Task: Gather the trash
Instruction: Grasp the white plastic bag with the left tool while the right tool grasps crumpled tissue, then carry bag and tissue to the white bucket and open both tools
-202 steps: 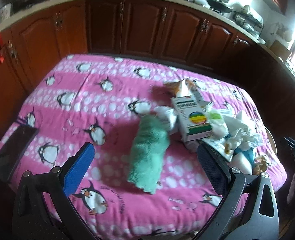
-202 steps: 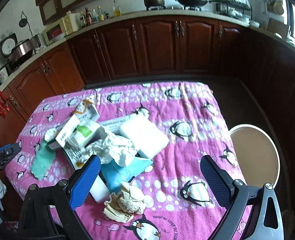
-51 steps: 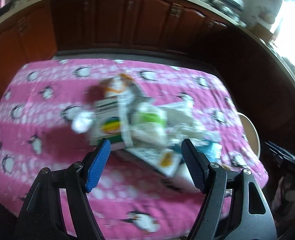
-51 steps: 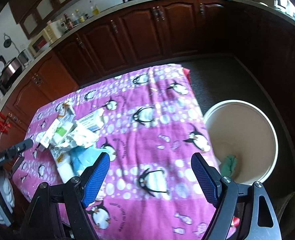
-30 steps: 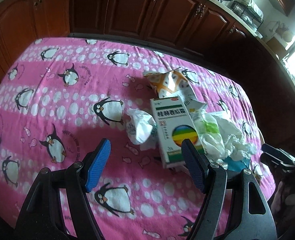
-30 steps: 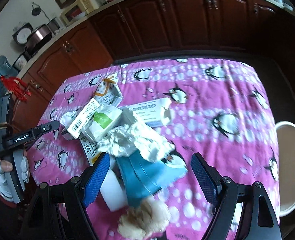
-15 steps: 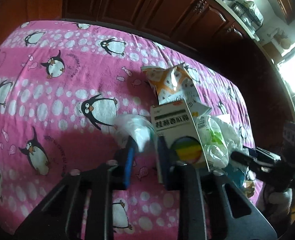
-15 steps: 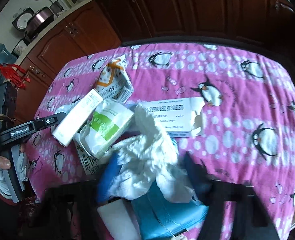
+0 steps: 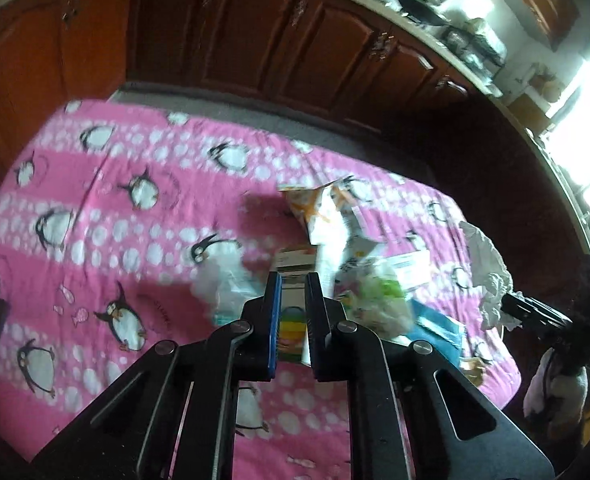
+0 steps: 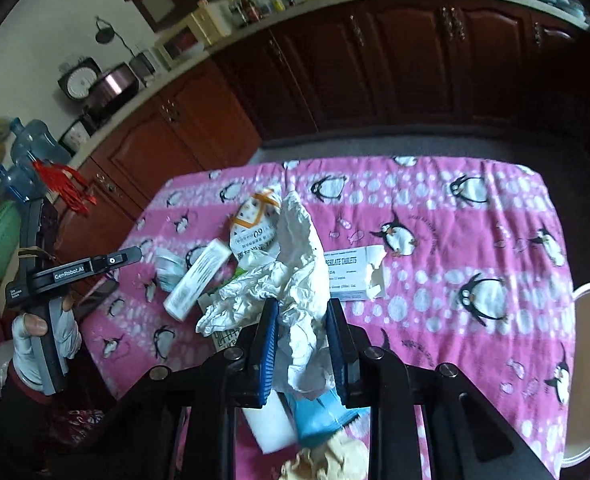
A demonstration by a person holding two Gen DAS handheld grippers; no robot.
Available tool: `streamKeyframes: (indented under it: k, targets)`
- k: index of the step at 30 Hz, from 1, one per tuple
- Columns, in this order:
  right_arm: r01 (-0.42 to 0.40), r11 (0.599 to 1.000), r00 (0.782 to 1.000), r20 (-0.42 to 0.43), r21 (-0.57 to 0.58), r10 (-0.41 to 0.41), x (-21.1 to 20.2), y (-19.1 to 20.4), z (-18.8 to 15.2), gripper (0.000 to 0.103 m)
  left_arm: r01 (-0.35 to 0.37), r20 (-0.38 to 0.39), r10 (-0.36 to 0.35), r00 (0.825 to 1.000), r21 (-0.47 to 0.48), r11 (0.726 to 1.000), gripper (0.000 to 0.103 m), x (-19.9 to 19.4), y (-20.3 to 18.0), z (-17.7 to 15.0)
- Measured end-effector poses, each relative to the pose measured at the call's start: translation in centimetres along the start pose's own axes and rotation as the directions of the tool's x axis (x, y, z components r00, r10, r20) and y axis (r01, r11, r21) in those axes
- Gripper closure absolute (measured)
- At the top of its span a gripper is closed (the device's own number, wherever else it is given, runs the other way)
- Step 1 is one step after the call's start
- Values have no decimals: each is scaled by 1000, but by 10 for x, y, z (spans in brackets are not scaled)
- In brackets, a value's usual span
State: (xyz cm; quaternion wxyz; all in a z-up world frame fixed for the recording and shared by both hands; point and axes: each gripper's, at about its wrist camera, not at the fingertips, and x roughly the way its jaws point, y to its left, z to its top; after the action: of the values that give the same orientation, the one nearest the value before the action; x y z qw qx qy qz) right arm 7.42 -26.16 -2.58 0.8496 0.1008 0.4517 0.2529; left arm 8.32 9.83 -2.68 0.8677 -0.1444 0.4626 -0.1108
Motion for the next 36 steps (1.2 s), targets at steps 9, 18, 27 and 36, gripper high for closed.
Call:
streamKeyframes:
  k: [9, 18, 27, 36]
  targets:
    - [19, 999, 999, 33, 41, -20, -30, -15, -16, 81, -82, -3, 82, 997, -28, 996, 78, 7, -4, 0]
    - [23, 997, 999, 24, 70, -25, -34, -21, -24, 80, -191, -117, 176, 977, -136, 972, 58, 77, 42, -7]
    - [21, 998, 998, 51, 62, -24, -45, -19, -25, 80, -204, -87, 194, 977, -125, 971, 94, 59, 42, -12]
    - [7, 995, 995, 101, 99, -17, -62, -30, -30, 80, -101, 17, 100, 995, 23, 995, 94, 0, -22, 3]
